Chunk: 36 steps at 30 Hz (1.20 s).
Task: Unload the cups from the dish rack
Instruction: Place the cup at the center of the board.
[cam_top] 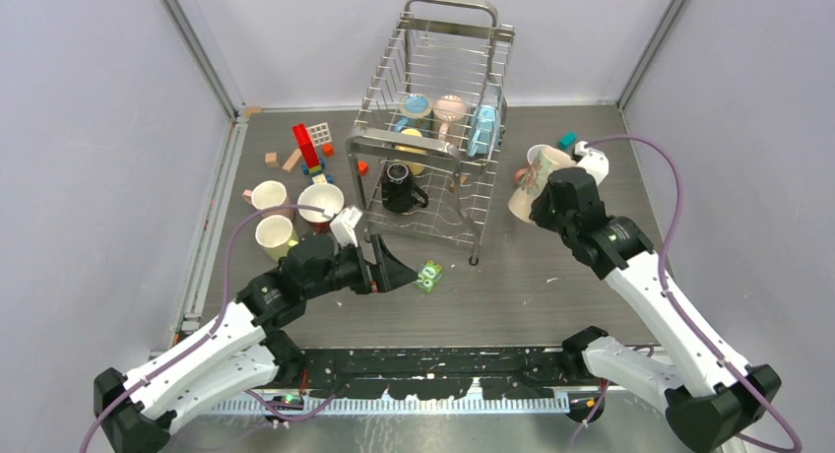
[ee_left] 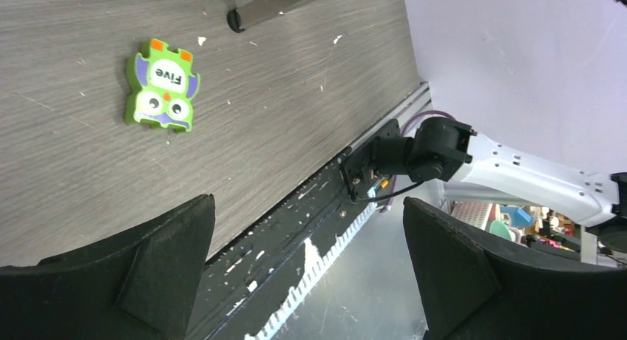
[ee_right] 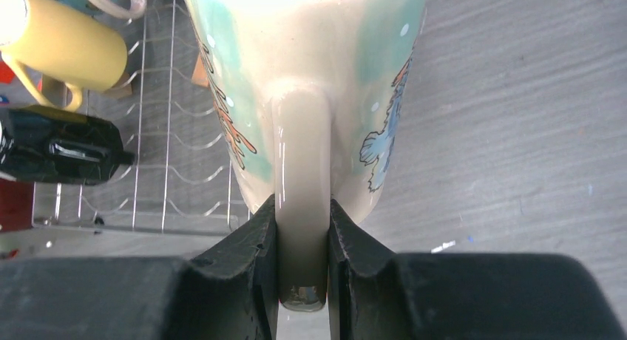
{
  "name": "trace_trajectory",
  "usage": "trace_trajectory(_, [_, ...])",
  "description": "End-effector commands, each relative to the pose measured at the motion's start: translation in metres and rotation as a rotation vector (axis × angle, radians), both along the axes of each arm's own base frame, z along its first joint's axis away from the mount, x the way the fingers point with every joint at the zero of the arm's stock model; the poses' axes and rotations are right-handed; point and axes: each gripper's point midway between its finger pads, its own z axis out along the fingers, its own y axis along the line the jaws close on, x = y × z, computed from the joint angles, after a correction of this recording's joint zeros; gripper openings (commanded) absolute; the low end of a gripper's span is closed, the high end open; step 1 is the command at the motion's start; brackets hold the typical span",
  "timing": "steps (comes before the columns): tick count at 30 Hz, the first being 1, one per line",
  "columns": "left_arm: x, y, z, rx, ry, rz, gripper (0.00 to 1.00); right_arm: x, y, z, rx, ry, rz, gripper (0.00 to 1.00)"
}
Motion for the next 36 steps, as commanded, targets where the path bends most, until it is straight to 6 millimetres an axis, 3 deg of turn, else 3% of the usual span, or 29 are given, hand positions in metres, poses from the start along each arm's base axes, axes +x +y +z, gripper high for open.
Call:
trace_trajectory(1, [0.001,-0.007,0.022,-0.098,-0.035,0.067,1.0,-0.018,0.003,0.045,0.153,-0.082,-0.015,0.01])
trace_trajectory(10, [-0.012,-0.014,0.01,-0.166,0.041,0.124,1.0,-0.059,0.019,0.025,0.251,0.021,0.038,0.01])
trace_trajectory(17, [-0.017,-0.024,0.007,-0.332,0.139,0.199,1.0,-0.084,0.037,0.01,0.369,0.052,0.052,0.01])
trace_trajectory(27, [-0.019,-0.032,0.006,-0.548,0.289,0.321,1.0,-0.096,0.086,-0.004,0.552,0.042,0.068,0.01])
trace_trajectory(36, [-0.013,-0.028,-0.002,-0.61,0.373,0.397,0.95,-0.106,0.132,-0.011,0.724,-0.001,0.042,0.01])
